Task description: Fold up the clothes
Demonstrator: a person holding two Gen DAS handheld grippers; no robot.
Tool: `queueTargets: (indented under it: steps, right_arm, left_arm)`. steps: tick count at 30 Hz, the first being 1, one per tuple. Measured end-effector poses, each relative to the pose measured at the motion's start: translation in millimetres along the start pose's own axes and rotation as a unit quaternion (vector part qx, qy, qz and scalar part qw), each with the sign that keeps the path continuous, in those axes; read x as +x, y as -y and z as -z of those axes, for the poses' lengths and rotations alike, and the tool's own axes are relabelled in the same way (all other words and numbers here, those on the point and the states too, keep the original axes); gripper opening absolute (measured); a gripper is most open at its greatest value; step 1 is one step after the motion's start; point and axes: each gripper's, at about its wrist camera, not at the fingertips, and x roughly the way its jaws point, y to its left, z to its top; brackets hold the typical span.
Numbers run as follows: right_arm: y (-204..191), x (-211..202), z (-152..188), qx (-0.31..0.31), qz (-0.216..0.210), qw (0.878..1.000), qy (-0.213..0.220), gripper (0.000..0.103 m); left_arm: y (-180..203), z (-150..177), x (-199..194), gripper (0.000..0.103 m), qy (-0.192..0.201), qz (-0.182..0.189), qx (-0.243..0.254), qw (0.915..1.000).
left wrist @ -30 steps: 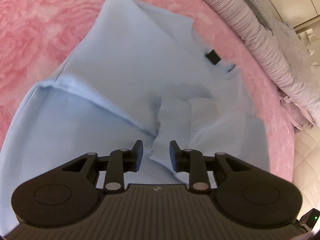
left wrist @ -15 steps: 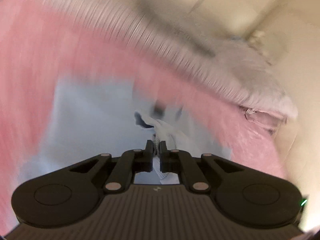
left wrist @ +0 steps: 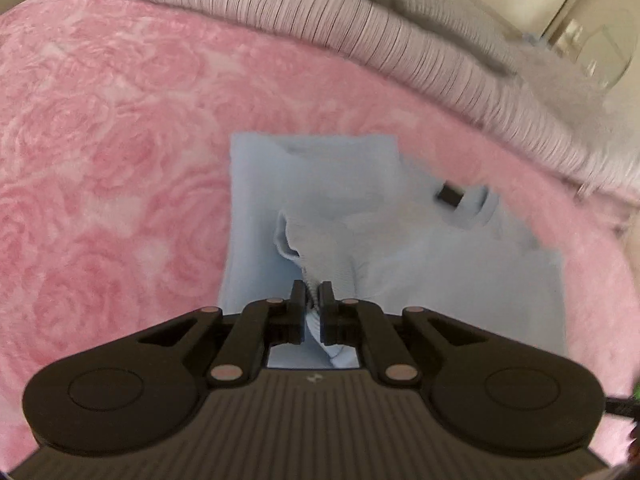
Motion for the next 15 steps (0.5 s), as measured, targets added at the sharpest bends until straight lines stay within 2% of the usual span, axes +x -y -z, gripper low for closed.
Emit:
queueTargets:
  steps: [2,4,6,10,11,15]
  right_arm:
    - [-0.6,0.4,4.1,0.0,0.007,1.0,-0.004,0.022]
    - [-2.1,0.7,9.4,0.0,0.013,1.0,-0.012,0.022]
    - [-4.3,0.3,14.9,0.0,0.021,1.0,-0.02,0.022]
    - [-6.0,-15.1,31.1,0.003,0.038,0.999,-0.013,0.022]
    - [-4.7,-19.8,37.3,0.01,0.041,0.999,-0.013,0.022]
    - [5.6,-37.7,73.3,0.062,0.041,0.997,-0.018,0.024]
  left_arm:
    - [0.2,2.3,1.7,0.004,-0.004,-0.006,0.015,0.9999]
    - [-1.4,5.9,11.4,0.006,-0.03,-0.035,0.043,0.998]
    - [-8.3,7.2,17.3,0.006,-0.052,-0.059,0.049,0.9957]
    - [-15.4,10.6,-8.0,0.009,-0.037,-0.074,0.049,0.9954]
    - [-17.3,15.5,-16.2,0.014,-0.038,-0.068,0.042,0.996]
    - [-32.0,56.4,-41.9,0.015,-0.079,-0.045,0.016,0.9957]
